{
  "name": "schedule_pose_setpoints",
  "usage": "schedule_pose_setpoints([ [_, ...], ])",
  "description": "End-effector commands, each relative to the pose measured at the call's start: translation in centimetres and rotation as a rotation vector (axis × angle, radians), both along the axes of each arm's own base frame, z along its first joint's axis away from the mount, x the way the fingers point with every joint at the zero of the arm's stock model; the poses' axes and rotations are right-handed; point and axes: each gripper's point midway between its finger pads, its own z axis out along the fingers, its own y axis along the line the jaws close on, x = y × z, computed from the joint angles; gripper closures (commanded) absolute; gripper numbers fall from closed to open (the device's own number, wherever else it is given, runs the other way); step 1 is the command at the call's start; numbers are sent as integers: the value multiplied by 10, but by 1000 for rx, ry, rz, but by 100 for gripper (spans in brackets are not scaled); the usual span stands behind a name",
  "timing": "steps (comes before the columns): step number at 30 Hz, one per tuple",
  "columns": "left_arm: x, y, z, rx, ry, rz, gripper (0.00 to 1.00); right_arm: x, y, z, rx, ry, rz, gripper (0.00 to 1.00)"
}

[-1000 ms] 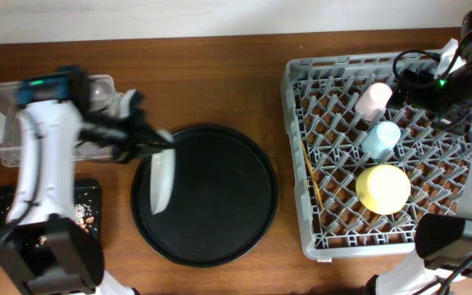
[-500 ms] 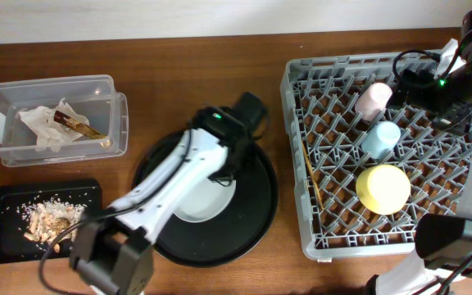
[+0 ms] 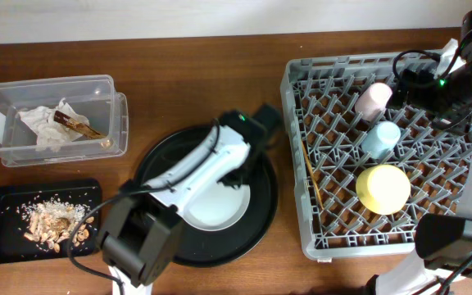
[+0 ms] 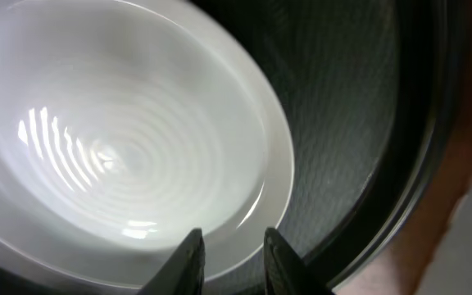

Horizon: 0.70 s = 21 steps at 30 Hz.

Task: Sort waste into correct bins and load items into the dishwasher rack
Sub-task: 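Set the emptied white plate back on the round black tray and release, then reach the right gripper to the white plate and grasp its rim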

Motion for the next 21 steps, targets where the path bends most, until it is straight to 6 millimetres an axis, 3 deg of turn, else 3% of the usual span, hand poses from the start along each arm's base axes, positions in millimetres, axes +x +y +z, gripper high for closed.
schedule_pose_setpoints([
  [1,42,45,68,33,-149,82,75,0,-3,4,-14,-10,-13,2],
  [5,62,112,123,132,-254,213,75,0,-3,4,-14,-10,-13,2],
  [7,65,156,148,156,-290,318,53,0,-3,4,-14,-10,-13,2],
  [9,62,194,160,163,-297,423,48,0,-3,4,-14,-10,-13,1],
  [13,49,271,166,198,-271,665,37,2,-4,4,-16,-19,-13,2],
  [15,40,308,164,217,-243,773,1,3,-3,5,-13,-23,-12,2],
  [18,18,345,160,246,-179,888,1,10,9,8,56,-57,4,2],
  [21,3,366,157,223,-140,979,1,17,29,15,176,-103,32,2],
])
